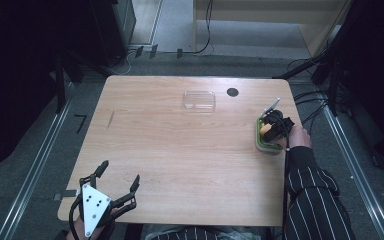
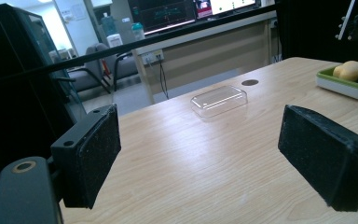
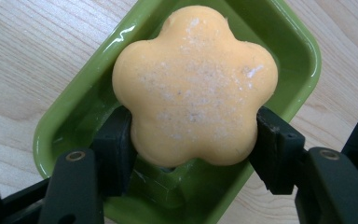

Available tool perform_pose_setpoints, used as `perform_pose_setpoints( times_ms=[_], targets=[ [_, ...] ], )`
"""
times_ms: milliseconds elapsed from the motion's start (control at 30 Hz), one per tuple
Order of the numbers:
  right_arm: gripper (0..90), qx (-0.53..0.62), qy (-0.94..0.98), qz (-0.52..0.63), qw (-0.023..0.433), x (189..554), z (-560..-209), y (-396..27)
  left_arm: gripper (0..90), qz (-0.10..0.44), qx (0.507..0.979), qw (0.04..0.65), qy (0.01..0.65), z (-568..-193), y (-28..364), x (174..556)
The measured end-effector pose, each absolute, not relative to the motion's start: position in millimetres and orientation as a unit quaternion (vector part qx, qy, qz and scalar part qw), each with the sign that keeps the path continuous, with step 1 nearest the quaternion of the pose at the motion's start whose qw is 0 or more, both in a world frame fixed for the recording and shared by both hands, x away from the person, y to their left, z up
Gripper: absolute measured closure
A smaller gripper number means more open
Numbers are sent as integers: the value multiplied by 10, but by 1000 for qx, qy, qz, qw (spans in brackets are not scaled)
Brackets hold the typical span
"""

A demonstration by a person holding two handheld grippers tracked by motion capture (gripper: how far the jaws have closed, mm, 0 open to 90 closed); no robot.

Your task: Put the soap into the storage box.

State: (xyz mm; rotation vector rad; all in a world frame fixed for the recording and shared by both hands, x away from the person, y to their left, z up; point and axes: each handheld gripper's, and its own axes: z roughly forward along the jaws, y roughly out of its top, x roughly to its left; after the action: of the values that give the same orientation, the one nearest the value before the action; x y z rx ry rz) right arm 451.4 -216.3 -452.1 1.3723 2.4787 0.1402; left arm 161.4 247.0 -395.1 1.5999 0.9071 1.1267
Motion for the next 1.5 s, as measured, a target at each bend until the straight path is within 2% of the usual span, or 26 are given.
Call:
perform_pose_setpoints(
  times_ms=[467,900,1267,1500],
  targets=[
    [390,475,865,48,152,4496,-4527,-2171,130,462,655,473,367,-3944,2440,1610],
    [329,478,863,58,157,4479,-4484,-2210,130,464,653,473,367,-3941,2450,1594],
    [139,491,855,67,153,4403,-4364,-2235,130,464,655,473,364,-3943,2453,1588],
    [90,492,854,88,144,4286,-4242,-2208,130,463,653,474,366,-3943,2459,1586]
  ],
)
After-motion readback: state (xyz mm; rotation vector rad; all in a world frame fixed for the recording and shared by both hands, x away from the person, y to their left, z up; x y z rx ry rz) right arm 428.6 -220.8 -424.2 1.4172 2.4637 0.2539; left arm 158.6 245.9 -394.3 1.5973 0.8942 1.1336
